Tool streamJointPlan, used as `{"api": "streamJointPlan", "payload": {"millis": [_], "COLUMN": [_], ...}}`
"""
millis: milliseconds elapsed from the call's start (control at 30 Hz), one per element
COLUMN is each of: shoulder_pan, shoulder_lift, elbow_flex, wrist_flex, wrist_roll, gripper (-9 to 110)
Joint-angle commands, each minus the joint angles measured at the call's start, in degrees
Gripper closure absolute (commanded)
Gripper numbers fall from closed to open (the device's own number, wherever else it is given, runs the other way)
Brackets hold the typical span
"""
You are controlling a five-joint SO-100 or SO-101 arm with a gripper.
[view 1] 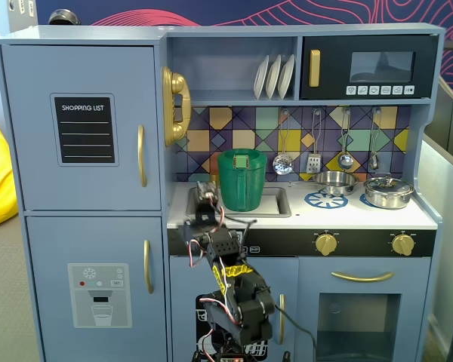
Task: Open the left cabinet door
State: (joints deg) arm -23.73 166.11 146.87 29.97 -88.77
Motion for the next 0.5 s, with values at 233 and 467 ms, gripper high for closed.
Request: {"api": "streamJointPlan", "payload": {"millis": [233, 467], "shoulder_pan": [-9.0, -10.5], "shoulder_lift": [-10.4, -18.3], "elbow_flex": [-20.2, -30.6], "wrist_flex": [-10.5, -13.1], "wrist_roll": [-14.0, -15.6], "gripper": [87, 83]}}
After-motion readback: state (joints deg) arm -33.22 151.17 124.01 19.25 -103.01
